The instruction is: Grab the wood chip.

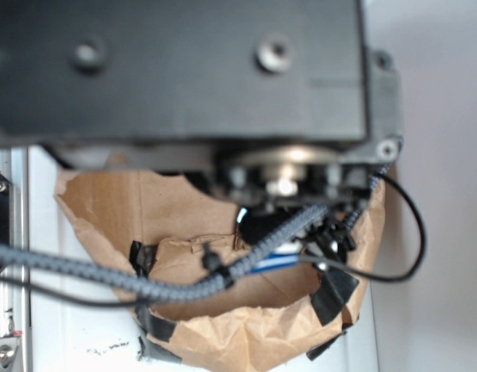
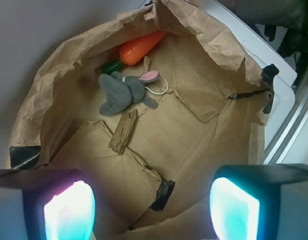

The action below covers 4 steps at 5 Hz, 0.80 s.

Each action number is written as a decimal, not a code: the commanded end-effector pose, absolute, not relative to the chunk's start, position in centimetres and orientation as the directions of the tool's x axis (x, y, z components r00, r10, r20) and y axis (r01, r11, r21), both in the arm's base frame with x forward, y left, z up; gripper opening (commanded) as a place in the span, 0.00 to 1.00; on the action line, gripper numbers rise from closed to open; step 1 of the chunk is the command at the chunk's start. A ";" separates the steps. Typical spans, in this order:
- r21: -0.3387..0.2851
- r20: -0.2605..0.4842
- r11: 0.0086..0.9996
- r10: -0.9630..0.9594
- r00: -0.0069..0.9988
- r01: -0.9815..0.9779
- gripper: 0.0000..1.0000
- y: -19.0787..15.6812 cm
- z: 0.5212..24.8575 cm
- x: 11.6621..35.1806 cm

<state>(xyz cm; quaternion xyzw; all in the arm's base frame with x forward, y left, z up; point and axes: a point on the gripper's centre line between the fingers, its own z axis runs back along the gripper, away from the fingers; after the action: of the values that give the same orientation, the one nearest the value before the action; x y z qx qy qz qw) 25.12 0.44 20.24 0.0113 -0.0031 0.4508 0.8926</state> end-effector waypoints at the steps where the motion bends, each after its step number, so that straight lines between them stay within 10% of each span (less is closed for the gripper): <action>1: -0.017 0.025 0.530 0.848 0.529 -0.848 1.00 1.9 17.8 24.8; 4: -0.035 0.129 0.493 0.865 0.485 -0.869 1.00 3.8 7.7 27.6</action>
<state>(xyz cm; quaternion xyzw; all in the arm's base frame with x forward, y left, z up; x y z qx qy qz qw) 27.58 2.52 6.75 0.0252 -0.0463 0.4927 0.8686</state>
